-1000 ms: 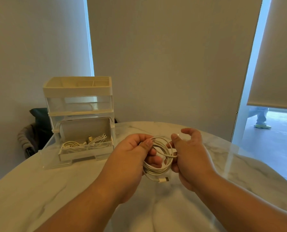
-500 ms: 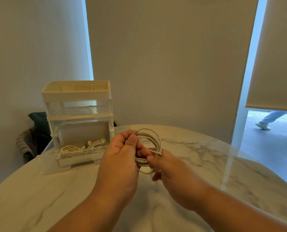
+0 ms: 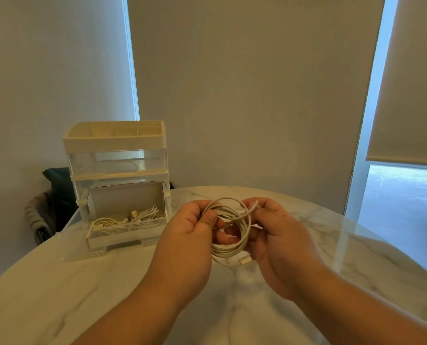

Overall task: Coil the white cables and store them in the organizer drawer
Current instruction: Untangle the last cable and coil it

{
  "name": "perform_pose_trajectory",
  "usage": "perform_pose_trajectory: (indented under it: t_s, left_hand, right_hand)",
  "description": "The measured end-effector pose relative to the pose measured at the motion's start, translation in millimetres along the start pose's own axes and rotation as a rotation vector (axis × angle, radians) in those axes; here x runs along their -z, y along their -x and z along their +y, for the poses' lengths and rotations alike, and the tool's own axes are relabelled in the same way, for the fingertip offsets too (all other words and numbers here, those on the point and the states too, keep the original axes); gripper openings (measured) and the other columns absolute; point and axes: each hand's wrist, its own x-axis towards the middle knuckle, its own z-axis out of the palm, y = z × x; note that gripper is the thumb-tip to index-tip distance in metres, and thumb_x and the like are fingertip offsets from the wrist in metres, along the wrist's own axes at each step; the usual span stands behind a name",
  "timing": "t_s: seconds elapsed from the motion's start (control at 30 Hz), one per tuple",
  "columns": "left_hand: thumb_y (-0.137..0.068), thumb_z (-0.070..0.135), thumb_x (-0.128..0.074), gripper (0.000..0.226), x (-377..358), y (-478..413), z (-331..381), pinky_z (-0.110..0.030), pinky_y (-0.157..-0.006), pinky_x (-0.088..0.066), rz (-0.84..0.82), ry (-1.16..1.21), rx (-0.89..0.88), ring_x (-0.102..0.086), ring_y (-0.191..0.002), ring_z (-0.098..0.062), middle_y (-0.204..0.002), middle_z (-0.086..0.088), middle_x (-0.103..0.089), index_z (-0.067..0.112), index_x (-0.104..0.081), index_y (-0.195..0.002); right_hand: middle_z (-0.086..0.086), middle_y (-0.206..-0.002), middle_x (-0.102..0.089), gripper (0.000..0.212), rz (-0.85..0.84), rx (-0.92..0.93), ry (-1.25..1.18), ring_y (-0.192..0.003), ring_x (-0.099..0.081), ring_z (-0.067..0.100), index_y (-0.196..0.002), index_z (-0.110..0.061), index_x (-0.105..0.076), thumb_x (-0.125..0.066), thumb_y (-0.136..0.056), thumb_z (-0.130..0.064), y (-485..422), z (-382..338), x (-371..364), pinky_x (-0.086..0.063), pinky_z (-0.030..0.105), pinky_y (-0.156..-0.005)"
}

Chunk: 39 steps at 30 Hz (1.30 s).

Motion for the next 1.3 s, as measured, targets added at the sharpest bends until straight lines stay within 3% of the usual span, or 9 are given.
perform_pose_trajectory:
  t_s: [0.2, 0.4, 0.5, 0.57, 0.63, 0.83, 0.97, 1.13, 1.3]
  left_hand:
    - [-0.103, 0.018, -0.047, 0.023, -11.7, 10.8, -8.0, -0.015, -0.06, -0.049, 0.015, -0.098, -0.091, -0.066, -0.067, -0.001, -0.075, 0.01, -0.071, 0.026, -0.067, -0.095]
    - [-0.101, 0.025, -0.05, 0.021, -5.5, 2.9, -12.3, -0.015, -0.052, -0.045, 0.076, -0.125, 0.01, -0.059, -0.055, 0.003, -0.064, 0.016, -0.065, 0.028, -0.067, -0.09]
    - [-0.101, 0.026, -0.051, 0.023, -1.6, -3.0, -15.4, -0.031, -0.059, -0.048, 0.122, -0.141, 0.041, -0.058, -0.055, -0.002, -0.065, 0.013, -0.065, 0.03, -0.067, -0.086]
    - [-0.1, 0.026, -0.053, 0.02, 0.7, -2.8, -15.3, -0.033, -0.057, -0.048, 0.109, -0.126, 0.054, -0.057, -0.055, -0.003, -0.063, 0.011, -0.063, 0.028, -0.067, -0.086]
    - [-0.102, 0.026, -0.052, 0.019, 2.4, -1.0, -13.2, -0.028, -0.055, -0.05, 0.063, -0.127, 0.044, -0.062, -0.061, -0.007, -0.071, 0.008, -0.066, 0.026, -0.067, -0.091]
    - [-0.104, 0.028, -0.044, 0.017, 3.6, -0.1, -9.6, -0.018, -0.057, -0.046, 0.046, -0.406, -0.116, -0.058, -0.067, -0.002, -0.085, 0.01, -0.063, 0.039, -0.055, -0.11]
    - [-0.103, 0.023, -0.044, 0.032, 1.2, 6.2, -4.7, -0.023, -0.057, -0.051, -0.078, -0.494, -0.211, -0.062, -0.068, -0.007, -0.083, 0.01, -0.063, 0.054, -0.044, -0.11]
    - [-0.1, 0.011, -0.047, 0.027, -0.3, 10.2, -1.3, -0.012, -0.061, -0.046, -0.196, -0.472, -0.19, -0.059, -0.074, -0.001, -0.086, 0.01, -0.061, 0.036, -0.057, -0.096]
    - [-0.101, 0.022, -0.05, 0.026, -2.2, 12.5, -0.7, -0.016, -0.075, -0.051, -0.298, -0.506, -0.12, -0.061, -0.085, 0.001, -0.1, 0.016, -0.06, 0.046, -0.049, -0.109]
  right_hand:
    - [0.013, -0.073, -0.067, 0.022, 0.013, -0.056, 0.235, -0.063, -0.063, 0.025, -0.082, -0.006, -0.062, -0.048, -0.097, -0.013, 5.0, -0.8, 0.0, -0.05, 0.032, -0.051]
    - [0.0, -0.085, -0.058, 0.019, 0.211, 0.248, 0.415, -0.073, -0.051, 0.013, -0.095, -0.029, -0.059, -0.052, -0.094, -0.011, 1.8, 4.2, 7.2, -0.045, 0.02, -0.061]
    - [-0.015, -0.089, -0.054, 0.036, -0.086, 0.625, 0.757, -0.083, -0.052, 0.005, -0.102, -0.037, -0.056, -0.064, -0.074, -0.016, 11.0, -11.9, 16.5, -0.042, 0.013, -0.072]
    - [-0.016, -0.099, -0.049, 0.037, -0.347, 0.738, 1.1, -0.099, -0.052, 0.009, -0.11, -0.04, -0.062, -0.073, -0.075, -0.03, 12.9, -11.0, 17.0, -0.041, 0.016, -0.083]
    - [-0.021, -0.097, -0.043, 0.028, -0.38, 0.749, 1.236, -0.101, -0.049, 0.008, -0.11, -0.043, -0.066, -0.07, -0.083, -0.042, 8.9, -5.7, 15.2, -0.042, 0.022, -0.083]
    - [-0.011, -0.083, -0.069, 0.018, -0.068, 0.596, 0.752, -0.08, -0.065, 0.006, -0.085, -0.031, -0.074, -0.062, -0.096, -0.025, 10.5, -17.3, 10.9, -0.048, 0.015, -0.071]
    - [0.004, -0.06, -0.061, 0.008, 0.124, 0.35, 0.372, -0.056, -0.055, 0.024, -0.1, -0.021, -0.059, -0.054, -0.1, -0.014, 3.3, -18.2, 13.6, -0.046, 0.038, -0.054]
    - [0.01, -0.073, -0.059, 0.026, 0.303, 0.143, 0.058, -0.045, -0.053, 0.015, -0.112, -0.021, -0.045, -0.059, -0.097, -0.005, -12.1, -13.9, 16.8, -0.044, 0.029, -0.042]
    - [0.01, -0.066, -0.057, 0.012, 0.275, 0.143, 0.231, -0.046, -0.048, 0.015, -0.087, -0.011, -0.055, -0.059, -0.097, -0.005, -17.7, -9.7, 25.0, -0.043, 0.029, -0.044]
